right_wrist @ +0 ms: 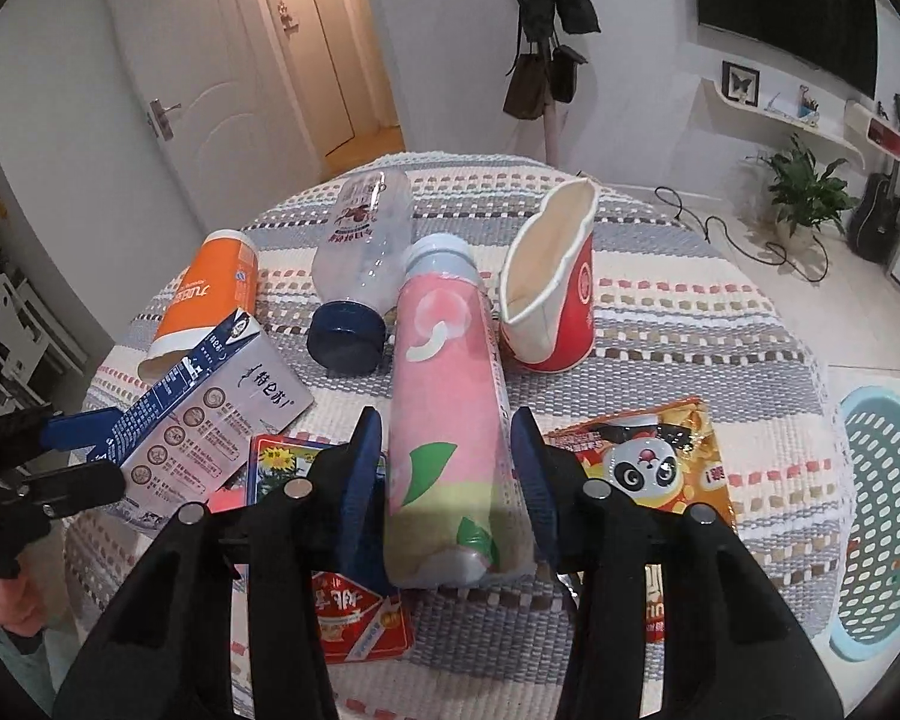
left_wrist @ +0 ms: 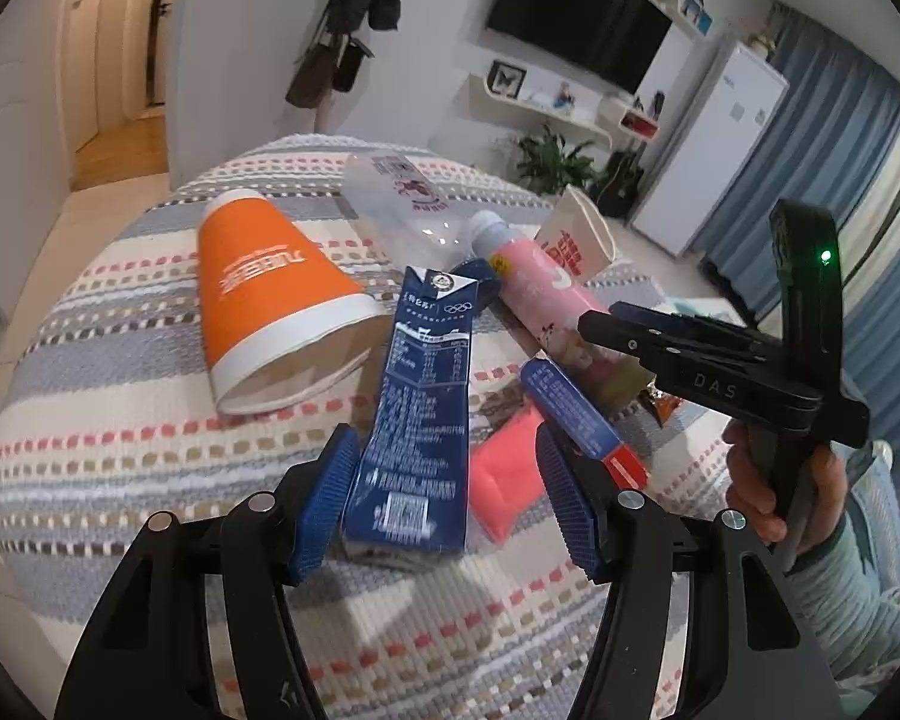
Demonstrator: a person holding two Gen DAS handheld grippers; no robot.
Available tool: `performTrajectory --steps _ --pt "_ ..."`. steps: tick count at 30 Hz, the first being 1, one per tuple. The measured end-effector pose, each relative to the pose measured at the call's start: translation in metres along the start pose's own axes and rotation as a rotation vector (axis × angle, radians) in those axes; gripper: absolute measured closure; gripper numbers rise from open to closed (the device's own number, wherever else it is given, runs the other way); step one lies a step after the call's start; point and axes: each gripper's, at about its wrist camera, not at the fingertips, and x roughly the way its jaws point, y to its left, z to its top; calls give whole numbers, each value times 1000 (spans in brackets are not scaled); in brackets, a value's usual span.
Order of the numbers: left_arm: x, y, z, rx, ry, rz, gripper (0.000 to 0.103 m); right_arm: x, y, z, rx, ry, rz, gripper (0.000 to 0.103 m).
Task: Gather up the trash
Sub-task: 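Grasp the pink bottle with the right tool while the left tool grasps the blue carton, then carry the bottle and blue carton over the basket and release both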
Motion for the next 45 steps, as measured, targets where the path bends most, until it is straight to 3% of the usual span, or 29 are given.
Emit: performTrajectory --steps 5,10,12,23,36,45 --pt "35 -9 14 14 82 21 45 10 1 7 -10 27 3 59" --pt "60 -12 19 9 121 53 59 21 7 17 -16 49 4 58" --pt "64 -12 18 2 117 55 70 25 9 20 -22 56 1 57" --pt "33 -8 6 -70 -4 26 72 47 13 25 2 96 21 57" --pt "-39 -47 26 -28 -215 -6 72 -53 1 11 88 -104 151 57" --pt "-53 -130 69 73 -321 -91 72 -142 -54 6 175 -297 60 57"
